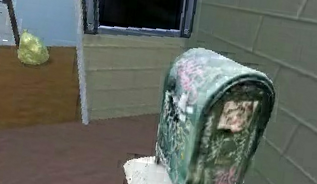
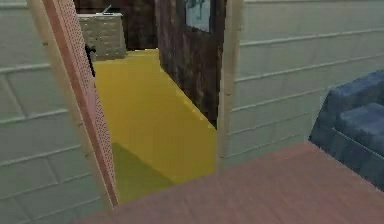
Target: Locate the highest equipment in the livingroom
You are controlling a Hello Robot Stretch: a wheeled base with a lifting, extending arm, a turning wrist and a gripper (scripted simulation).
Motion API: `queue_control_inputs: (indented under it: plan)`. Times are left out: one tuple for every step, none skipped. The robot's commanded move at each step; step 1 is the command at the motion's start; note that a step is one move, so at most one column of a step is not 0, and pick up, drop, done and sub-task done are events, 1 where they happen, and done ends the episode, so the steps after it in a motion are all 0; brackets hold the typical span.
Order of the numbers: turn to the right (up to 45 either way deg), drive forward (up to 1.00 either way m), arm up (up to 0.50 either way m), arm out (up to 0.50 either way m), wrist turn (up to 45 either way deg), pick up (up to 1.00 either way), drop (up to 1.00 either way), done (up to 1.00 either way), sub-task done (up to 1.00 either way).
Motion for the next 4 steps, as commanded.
queue_control_inputs:
  plan:
    - [-39.0,0.0,0.0,0.0,0.0,0.0,0.0,0.0,0.0]
    - [0.0,1.0,0.0,0.0,0.0,0.0,0.0,0.0,0.0]
    - [-6.0,0.0,0.0,0.0,0.0,0.0,0.0,0.0,0.0]
    - [0.0,0.45,0.0,0.0,0.0,0.0,0.0,0.0,0.0]
